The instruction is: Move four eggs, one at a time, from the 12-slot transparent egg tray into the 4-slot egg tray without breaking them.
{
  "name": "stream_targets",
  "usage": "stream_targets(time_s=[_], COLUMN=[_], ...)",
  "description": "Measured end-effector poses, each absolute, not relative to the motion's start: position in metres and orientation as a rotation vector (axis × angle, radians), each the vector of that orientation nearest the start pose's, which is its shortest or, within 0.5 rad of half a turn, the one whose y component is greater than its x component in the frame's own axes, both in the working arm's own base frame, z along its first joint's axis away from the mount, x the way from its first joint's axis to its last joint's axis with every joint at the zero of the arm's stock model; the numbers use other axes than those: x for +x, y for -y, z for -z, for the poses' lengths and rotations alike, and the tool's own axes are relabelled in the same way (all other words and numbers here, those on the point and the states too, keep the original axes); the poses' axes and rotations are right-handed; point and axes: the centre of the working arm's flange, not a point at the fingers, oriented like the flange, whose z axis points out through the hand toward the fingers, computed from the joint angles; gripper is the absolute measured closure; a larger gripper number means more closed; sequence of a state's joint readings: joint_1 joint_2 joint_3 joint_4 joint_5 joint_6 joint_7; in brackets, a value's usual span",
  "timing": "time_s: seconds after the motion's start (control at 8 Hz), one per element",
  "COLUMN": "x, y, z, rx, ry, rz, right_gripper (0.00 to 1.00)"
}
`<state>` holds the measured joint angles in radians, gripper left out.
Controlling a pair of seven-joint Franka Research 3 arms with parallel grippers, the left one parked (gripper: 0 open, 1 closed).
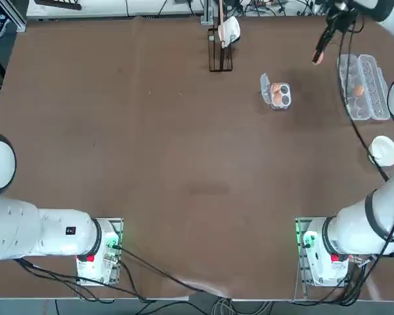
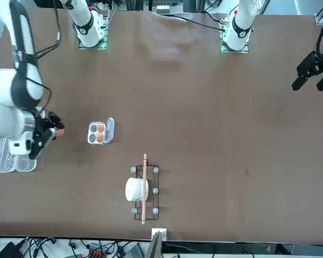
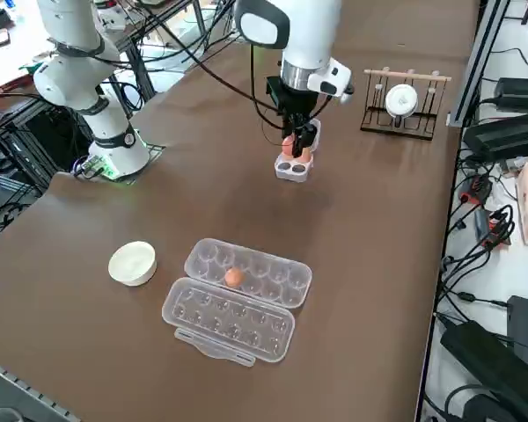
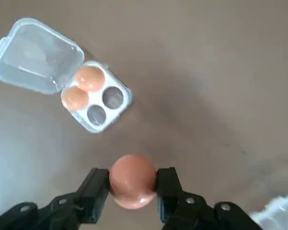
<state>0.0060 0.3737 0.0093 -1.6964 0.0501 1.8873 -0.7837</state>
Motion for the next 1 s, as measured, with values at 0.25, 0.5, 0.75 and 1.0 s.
stream_targets(time_s=[0.25, 0.5, 0.75, 1.0], x=[0.609, 0.588, 0.568, 0.552], y=[-0.034, -0.047, -0.058, -0.074], z=[-0.338, -0.322, -0.301, -0.284], rx=[-2.825, -2.865, -2.881, -2.88], ry=[1.129, 1.101, 1.115, 1.159], rz=[-0.19, -0.123, -0.059, -0.001], right_gripper=[0.43, 0.43, 0.43, 0.43])
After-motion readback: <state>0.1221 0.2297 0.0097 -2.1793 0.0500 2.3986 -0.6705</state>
